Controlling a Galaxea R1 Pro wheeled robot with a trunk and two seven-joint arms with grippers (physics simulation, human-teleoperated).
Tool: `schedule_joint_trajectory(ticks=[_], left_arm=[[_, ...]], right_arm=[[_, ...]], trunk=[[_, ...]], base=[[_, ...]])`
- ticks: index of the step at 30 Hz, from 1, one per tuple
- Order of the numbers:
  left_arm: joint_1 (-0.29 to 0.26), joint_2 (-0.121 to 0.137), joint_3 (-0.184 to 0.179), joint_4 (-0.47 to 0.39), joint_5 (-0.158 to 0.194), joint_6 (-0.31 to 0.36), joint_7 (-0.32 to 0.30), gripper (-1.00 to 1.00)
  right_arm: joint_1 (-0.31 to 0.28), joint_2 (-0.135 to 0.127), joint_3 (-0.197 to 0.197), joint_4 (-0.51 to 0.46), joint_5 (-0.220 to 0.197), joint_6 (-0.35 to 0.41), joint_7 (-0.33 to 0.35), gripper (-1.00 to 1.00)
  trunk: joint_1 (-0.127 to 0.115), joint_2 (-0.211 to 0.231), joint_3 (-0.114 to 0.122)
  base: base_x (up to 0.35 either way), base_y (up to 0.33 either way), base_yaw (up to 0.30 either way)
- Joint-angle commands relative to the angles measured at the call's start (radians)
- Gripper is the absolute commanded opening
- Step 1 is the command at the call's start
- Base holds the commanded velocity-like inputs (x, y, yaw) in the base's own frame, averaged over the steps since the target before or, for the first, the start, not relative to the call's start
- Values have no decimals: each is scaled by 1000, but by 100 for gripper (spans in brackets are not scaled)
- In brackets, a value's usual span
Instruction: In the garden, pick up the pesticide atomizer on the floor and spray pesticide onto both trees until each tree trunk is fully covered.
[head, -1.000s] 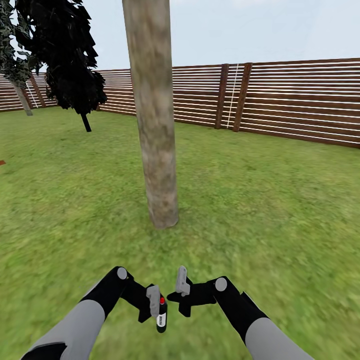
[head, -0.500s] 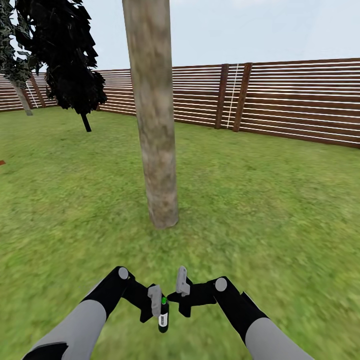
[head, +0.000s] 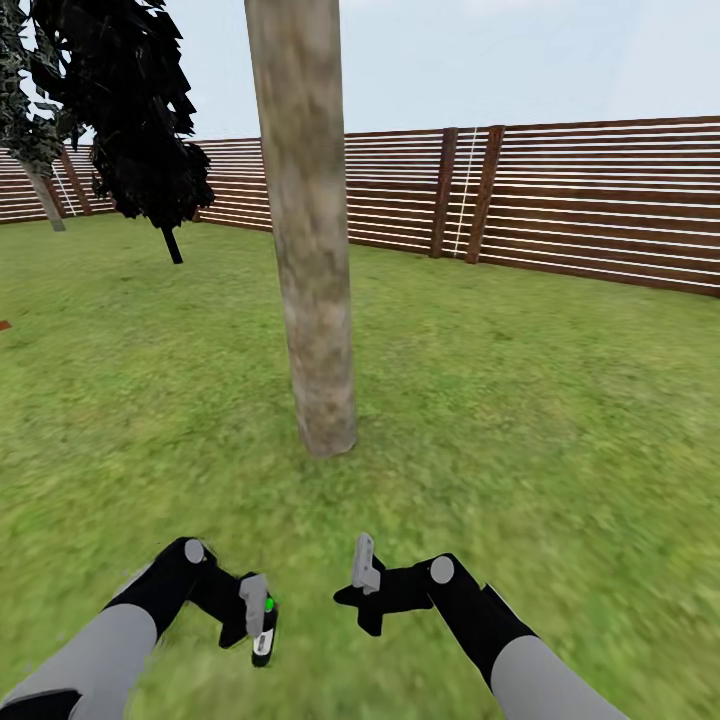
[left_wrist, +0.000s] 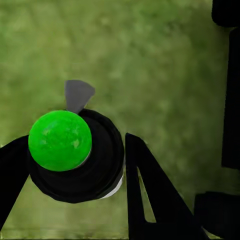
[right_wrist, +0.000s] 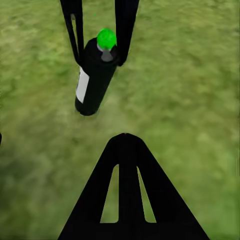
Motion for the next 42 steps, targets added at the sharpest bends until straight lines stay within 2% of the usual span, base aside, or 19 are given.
schedule_joint_trajectory(ticks=[1,4,6,7,11,12,13,15,18,19,20,21,22,24,27,31,36,40,42], left_arm=[[0,22,9,0,-9,-11,-3,-100],[2,88,11,3,-9,-10,-1,-100],[3,121,17,11,-8,-9,8,-100],[4,149,20,15,-1,-10,26,-100],[6,172,25,16,6,-2,90,-100],[6,173,38,17,9,1,146,-100],[7,172,83,25,23,2,236,-100],[7,166,224,91,66,3,392,-100],[7,164,348,190,99,2,558,-100],[7,161,389,248,107,0,665,-100],[7,154,416,291,116,0,768,-100],[7,147,431,310,126,0,834,-100],[7,137,450,327,148,1,924,-100],[7,116,469,346,198,3,1052,-100],[7,104,475,357,251,5,1121,-100],[7,99,479,383,287,5,1144,-100],[7,98,482,382,298,15,1146,-100],[5,97,485,368,342,131,1146,-100],[2,95,484,364,349,156,1145,-100]], right_arm=[[0,0,-1,-1,10,-8,0,-100],[0,-1,-1,0,10,-8,0,-100],[0,-2,-1,1,10,-8,0,-100],[0,-3,-2,1,10,-9,0,100],[0,-3,-6,1,10,-9,-2,100],[0,-8,-8,7,9,-10,-9,100],[1,-32,-9,31,6,-10,-59,100],[3,-71,-11,140,1,-12,-249,100],[4,-78,-27,293,-2,-15,-502,100],[5,-77,-41,364,-8,-19,-638,100],[6,-76,-59,414,-24,-32,-749,100],[6,-76,-72,437,-44,-48,-810,100],[8,-77,-90,459,-85,-80,-882,100],[34,-81,-107,475,-185,-141,-963,100],[69,-92,-113,480,-302,-175,-1058,100],[117,-123,-115,481,-380,-241,-1165,100],[132,-132,-115,480,-384,-276,-1170,100],[133,-132,-115,481,-385,-280,-1170,100],[133,-131,-115,485,-385,-280,-1170,100]], trunk=[[0,0,-1],[0,0,-1],[0,0,-1],[0,0,-1],[0,0,-1],[0,0,-1],[0,0,-1],[0,0,-1],[0,0,-1],[0,0,-1],[0,0,-1],[0,0,-1],[0,0,-1],[0,0,-1],[0,0,-1],[0,0,-1],[0,0,-1],[0,0,-1],[0,0,-1]], base=[[0,0,0],[0,0,0],[0,0,0],[0,0,0],[0,0,0],[0,0,0],[0,0,0],[0,0,0],[0,0,0],[0,0,0],[0,0,0],[0,0,0],[0,0,0],[0,0,0],[0,0,0],[73,0,0],[313,0,0],[336,0,0],[338,0,0]])
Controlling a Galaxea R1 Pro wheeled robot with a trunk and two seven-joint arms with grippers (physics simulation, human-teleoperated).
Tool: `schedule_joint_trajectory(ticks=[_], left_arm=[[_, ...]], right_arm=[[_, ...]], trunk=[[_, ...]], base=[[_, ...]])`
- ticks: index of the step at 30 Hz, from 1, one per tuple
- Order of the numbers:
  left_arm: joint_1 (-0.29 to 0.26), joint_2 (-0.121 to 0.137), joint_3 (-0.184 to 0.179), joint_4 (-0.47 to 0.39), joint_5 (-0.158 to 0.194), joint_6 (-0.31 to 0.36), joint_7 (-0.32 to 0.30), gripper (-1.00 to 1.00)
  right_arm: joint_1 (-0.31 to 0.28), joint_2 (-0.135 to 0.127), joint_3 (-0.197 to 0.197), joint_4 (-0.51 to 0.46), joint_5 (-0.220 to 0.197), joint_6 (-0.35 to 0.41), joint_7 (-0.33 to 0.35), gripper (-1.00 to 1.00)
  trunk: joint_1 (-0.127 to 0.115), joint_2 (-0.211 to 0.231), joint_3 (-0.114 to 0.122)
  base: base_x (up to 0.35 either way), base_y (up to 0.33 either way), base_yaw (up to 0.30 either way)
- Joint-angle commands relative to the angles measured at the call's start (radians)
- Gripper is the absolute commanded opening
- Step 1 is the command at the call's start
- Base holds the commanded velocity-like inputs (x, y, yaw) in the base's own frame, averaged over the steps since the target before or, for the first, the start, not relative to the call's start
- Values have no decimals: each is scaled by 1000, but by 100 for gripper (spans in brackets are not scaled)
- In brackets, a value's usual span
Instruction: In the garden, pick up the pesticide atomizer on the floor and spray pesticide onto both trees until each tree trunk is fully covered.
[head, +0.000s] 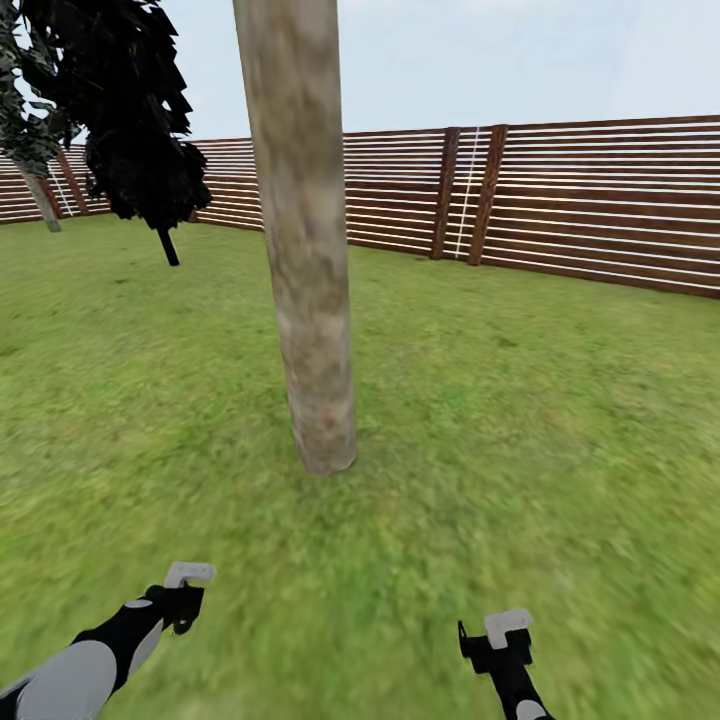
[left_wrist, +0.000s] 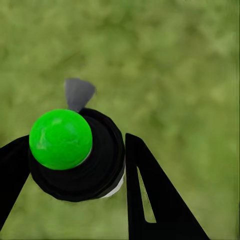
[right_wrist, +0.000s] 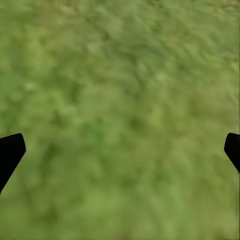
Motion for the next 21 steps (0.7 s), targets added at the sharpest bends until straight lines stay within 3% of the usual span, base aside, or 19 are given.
schedule_joint_trajectory(ticks=[1,5,9,11,14,17,21], left_arm=[[-3,0,8,-1,-7,6,-4,-100],[-7,-9,8,-2,-6,53,-4,-100],[-9,-13,8,-3,-6,92,-7,-100],[-10,-13,7,-3,-7,134,-8,-100],[-12,-16,7,-3,-7,190,-12,-100],[-15,-21,7,-3,-7,205,-15,-100],[-15,-43,2,-3,-10,239,-15,-100]], right_arm=[[-1,1,4,12,10,1,-10,100],[-1,1,-1,34,2,1,-10,100],[-1,-1,0,38,-81,1,-9,100],[-1,-2,0,40,-99,1,-9,100],[-1,-1,2,42,-106,1,-8,100],[-1,-1,3,44,-108,1,-5,100],[-1,-1,3,45,-107,1,-4,100]], trunk=[[0,0,-1],[0,0,0],[0,0,4],[0,0,5],[0,0,8],[0,0,11],[0,0,12]], base=[[338,0,0],[338,0,-46],[338,0,-191],[338,0,-226],[338,0,-232],[338,0,-218],[252,0,-49]])
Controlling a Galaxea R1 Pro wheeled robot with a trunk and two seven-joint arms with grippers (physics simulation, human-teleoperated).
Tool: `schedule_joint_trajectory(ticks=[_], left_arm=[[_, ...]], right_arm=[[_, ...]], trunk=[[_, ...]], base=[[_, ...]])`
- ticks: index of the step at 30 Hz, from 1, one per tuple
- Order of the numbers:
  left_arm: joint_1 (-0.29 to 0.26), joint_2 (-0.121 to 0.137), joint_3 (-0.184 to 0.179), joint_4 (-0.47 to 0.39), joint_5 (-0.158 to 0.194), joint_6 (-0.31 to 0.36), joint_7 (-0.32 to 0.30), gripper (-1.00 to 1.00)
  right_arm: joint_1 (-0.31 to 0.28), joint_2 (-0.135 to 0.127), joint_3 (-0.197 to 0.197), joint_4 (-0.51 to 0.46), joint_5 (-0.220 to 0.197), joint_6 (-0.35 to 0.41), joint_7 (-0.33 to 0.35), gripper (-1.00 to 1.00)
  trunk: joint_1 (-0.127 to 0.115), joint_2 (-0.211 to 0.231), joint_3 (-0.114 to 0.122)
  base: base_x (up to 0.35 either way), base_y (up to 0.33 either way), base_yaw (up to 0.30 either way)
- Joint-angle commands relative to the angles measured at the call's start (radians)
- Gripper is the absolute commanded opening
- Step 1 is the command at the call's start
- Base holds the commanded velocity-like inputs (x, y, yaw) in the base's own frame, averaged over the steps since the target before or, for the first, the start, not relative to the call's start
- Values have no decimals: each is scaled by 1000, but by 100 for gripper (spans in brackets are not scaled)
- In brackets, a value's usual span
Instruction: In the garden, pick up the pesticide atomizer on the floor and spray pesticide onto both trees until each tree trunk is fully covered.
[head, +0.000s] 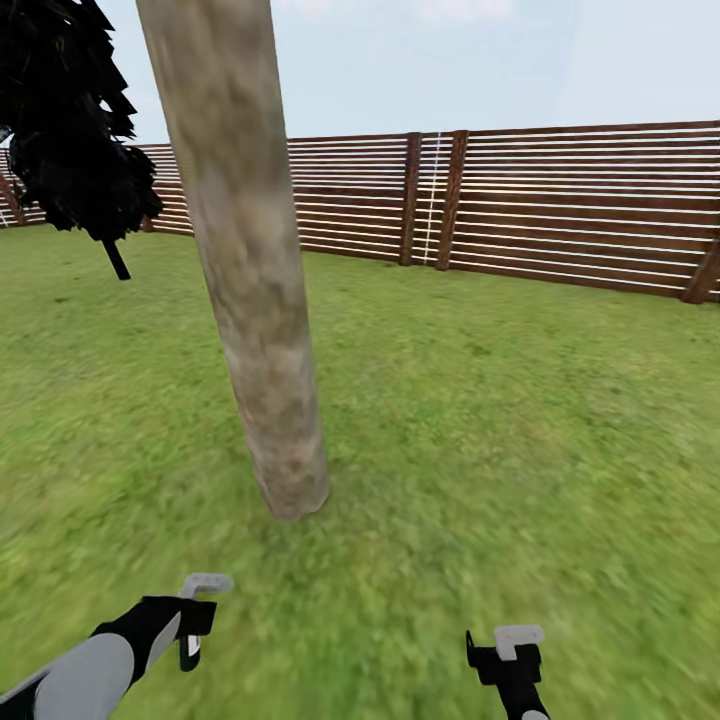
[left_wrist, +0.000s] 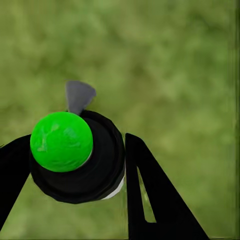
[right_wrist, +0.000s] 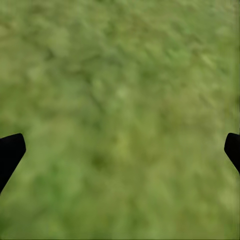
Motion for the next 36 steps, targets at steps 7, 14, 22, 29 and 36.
schedule_joint_trajectory(ticks=[7,14,22,29,36], left_arm=[[-2,-31,2,-3,-12,17,-7,-100],[2,-78,2,-83,-11,21,-4,-100],[-2,-137,2,-168,-7,9,-8,-100],[-20,-121,-1,-290,-8,23,-13,-100],[-66,-208,-42,-308,-13,22,-14,-100]], right_arm=[[-1,0,8,1,3,0,-10,100],[0,0,8,1,3,0,-11,100],[2,0,8,2,4,0,-11,100],[6,-2,8,2,4,0,-11,100],[6,3,11,-1,10,0,-6,100]], trunk=[[0,0,-1],[0,0,-1],[0,0,-1],[0,0,-1],[0,0,-1]], base=[[20,0,-156],[-13,0,-193],[-144,0,-6],[-1,0,0],[-148,0,0]])
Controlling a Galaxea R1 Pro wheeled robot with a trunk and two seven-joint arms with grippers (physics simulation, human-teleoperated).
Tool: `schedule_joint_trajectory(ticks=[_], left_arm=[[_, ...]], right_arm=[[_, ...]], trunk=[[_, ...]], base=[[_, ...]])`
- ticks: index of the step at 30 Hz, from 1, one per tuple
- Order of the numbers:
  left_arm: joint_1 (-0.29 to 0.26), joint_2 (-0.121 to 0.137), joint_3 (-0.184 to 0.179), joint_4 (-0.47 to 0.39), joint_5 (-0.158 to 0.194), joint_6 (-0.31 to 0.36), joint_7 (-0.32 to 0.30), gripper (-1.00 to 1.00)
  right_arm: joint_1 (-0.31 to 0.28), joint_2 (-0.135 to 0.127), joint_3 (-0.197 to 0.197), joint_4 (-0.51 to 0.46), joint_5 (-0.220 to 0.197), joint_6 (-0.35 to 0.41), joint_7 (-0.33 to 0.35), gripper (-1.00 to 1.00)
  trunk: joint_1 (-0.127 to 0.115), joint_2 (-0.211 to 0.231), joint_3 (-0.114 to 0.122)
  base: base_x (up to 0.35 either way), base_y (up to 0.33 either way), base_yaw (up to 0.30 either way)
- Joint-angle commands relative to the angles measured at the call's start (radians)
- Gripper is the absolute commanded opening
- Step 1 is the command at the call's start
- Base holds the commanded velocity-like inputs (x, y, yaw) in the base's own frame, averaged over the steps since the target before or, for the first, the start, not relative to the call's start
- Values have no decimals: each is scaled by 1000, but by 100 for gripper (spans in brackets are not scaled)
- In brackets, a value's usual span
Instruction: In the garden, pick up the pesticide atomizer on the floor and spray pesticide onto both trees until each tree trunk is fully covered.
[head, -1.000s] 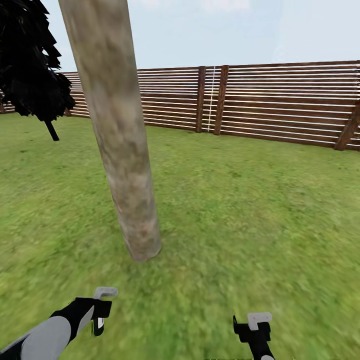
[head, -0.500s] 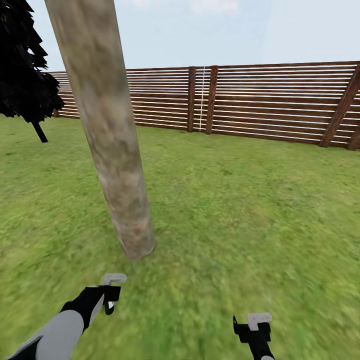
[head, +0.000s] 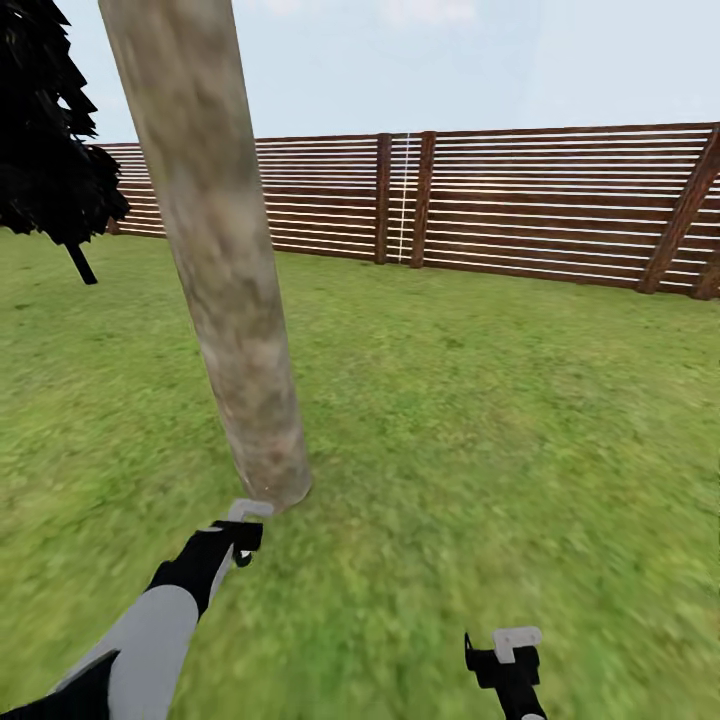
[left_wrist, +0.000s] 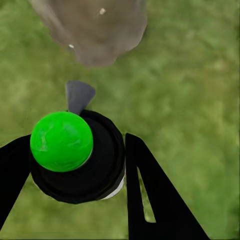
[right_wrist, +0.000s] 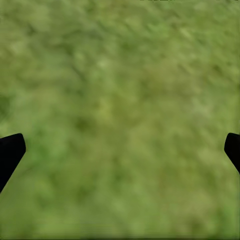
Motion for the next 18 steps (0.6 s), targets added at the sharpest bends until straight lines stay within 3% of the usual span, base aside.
schedule_joint_trajectory(ticks=[1,4,6,8,9,15,18], left_arm=[[-23,-8,-10,-3,-14,6,-8,-100],[-57,11,-19,-4,-10,39,-9,-100],[-76,73,-17,-40,-8,69,-46,-100],[-73,95,-17,-66,-8,74,-92,-100],[-71,96,-19,-75,-9,75,-106,-100],[-86,43,-22,-86,-9,76,-124,-100],[-107,55,-21,-99,-9,106,-125,-100]], right_arm=[[-1,-1,8,0,3,0,-9,100],[0,-3,8,0,4,0,-9,100],[-1,-3,9,2,4,0,-9,100],[0,-3,9,2,4,0,-9,100],[0,-3,9,2,4,0,-9,100],[0,-4,9,3,4,0,-9,100],[0,-4,9,3,4,0,-9,100]], trunk=[[0,0,-1],[0,0,-1],[0,0,-1],[0,0,-1],[0,0,-1],[0,0,-1],[0,0,-1]], base=[[-15,0,0],[-6,0,0],[-1,0,0],[-3,0,0],[-128,0,0],[-191,0,0],[-11,0,0]])
